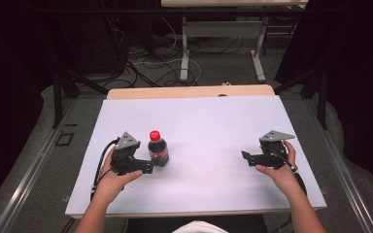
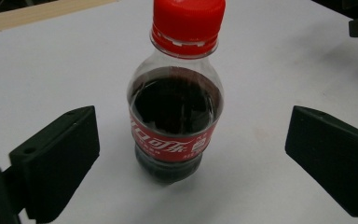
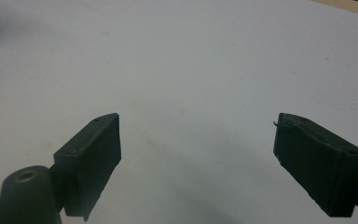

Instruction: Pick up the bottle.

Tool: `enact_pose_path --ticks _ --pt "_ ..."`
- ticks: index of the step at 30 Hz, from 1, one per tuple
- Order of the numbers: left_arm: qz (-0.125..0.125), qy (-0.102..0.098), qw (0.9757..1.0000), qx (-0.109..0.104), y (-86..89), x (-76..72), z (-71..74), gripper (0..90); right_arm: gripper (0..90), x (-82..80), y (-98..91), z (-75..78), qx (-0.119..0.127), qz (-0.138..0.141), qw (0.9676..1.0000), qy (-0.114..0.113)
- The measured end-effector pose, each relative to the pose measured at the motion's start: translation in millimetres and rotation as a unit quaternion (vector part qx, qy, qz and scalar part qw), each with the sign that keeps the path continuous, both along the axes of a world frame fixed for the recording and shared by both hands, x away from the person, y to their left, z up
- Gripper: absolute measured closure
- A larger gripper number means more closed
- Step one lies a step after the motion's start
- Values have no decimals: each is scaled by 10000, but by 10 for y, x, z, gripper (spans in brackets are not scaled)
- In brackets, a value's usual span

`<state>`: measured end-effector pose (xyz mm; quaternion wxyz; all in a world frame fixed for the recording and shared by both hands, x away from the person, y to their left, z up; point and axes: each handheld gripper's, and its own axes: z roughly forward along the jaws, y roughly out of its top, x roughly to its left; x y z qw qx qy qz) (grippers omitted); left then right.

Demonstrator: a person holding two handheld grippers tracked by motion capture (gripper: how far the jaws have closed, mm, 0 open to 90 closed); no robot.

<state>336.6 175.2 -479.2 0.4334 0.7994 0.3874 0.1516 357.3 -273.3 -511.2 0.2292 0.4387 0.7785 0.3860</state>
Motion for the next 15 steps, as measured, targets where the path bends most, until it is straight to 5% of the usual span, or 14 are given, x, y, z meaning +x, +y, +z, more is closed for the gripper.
enact_pose_path --ticks 15 --pt "53 127 9997 181 -204 214 -200 101 153 7 -3 -20 -11 -37 10000 2"
